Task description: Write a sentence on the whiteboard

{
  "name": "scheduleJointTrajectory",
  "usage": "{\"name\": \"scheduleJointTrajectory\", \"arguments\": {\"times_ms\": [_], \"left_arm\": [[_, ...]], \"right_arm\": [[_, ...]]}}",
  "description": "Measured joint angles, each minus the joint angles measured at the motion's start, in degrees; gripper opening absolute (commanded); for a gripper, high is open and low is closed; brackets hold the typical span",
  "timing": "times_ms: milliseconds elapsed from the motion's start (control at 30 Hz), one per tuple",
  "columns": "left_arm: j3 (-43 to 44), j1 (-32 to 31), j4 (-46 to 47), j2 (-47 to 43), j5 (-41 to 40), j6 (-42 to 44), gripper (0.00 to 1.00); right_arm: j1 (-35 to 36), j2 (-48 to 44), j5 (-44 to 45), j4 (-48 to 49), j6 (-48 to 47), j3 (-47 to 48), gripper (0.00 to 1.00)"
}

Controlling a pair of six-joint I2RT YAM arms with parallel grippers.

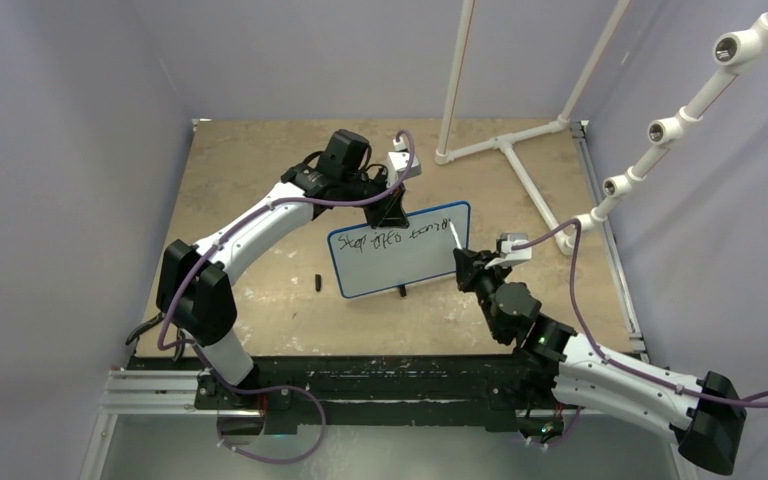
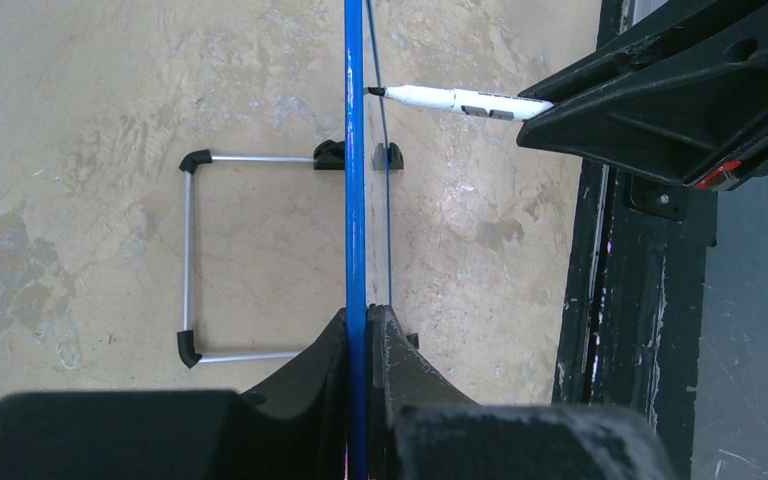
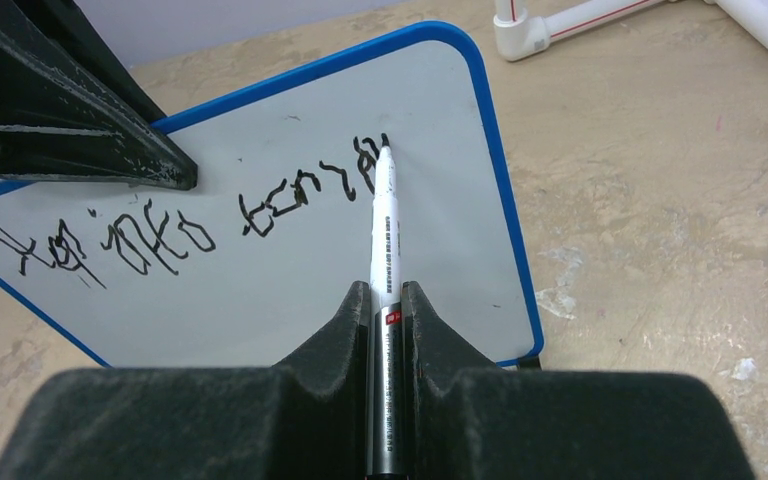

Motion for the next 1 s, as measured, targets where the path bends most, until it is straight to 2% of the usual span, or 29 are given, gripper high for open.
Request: {"name": "scheduleJointTrajectory", "arguments": {"times_ms": [500,833,1000], "left_arm": [[0.0,0.0,0.0,-0.1,-0.2,0.0,0.0],[-0.1,0.0,0.0,-0.1,0.0,0.0,0.0],[-0.1,0.0,0.0,-0.1,0.1,0.0,0.0]], "right_arm": [[0.0,0.2,-0.7,-1.4,1.7,0.0,0.0],[0.0,-7.9,-0.7,-1.3,-0.1,0.0,0.0],[0.0,-5.8,-0.7,-0.9,-1.3,0.0,0.0]]}}
